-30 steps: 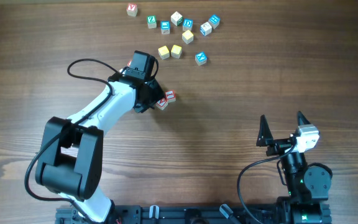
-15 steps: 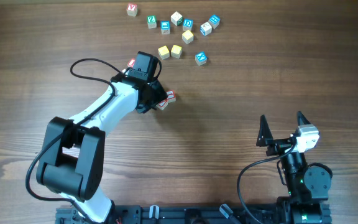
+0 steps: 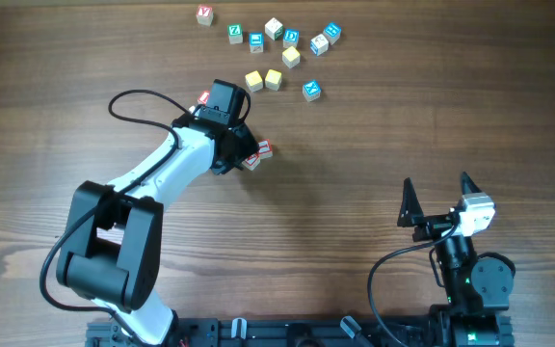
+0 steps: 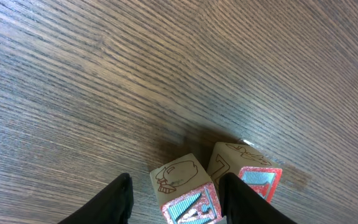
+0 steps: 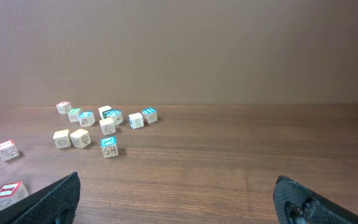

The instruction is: Form a circle

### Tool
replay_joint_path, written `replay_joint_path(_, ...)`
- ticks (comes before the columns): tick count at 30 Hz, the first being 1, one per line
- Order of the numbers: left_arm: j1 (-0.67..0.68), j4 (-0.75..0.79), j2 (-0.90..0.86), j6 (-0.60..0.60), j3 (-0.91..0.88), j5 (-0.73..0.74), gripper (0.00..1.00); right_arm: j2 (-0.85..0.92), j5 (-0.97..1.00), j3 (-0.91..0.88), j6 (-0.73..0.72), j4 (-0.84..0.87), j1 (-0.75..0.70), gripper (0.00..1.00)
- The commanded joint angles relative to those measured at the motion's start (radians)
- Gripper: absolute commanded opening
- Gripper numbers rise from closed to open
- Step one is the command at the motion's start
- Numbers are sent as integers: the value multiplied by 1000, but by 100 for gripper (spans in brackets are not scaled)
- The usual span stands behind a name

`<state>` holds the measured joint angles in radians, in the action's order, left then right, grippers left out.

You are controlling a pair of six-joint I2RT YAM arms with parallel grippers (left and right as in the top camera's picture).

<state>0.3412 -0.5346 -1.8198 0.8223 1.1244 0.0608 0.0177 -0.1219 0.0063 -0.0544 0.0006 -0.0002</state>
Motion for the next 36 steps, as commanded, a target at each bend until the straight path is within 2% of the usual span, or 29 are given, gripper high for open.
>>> replay_joint_path(1,5,4,-10,6,-12,-18,49,-1,18,-1,10,5,-4,100)
replay_joint_path(27,15,11,-32,25,-12,-29,51,-1,18,-1,9,5,-4,100)
replay_joint_path(36,15,-1,-32,32,-12,-29,45,-1,18,-1,9,5,-4,100)
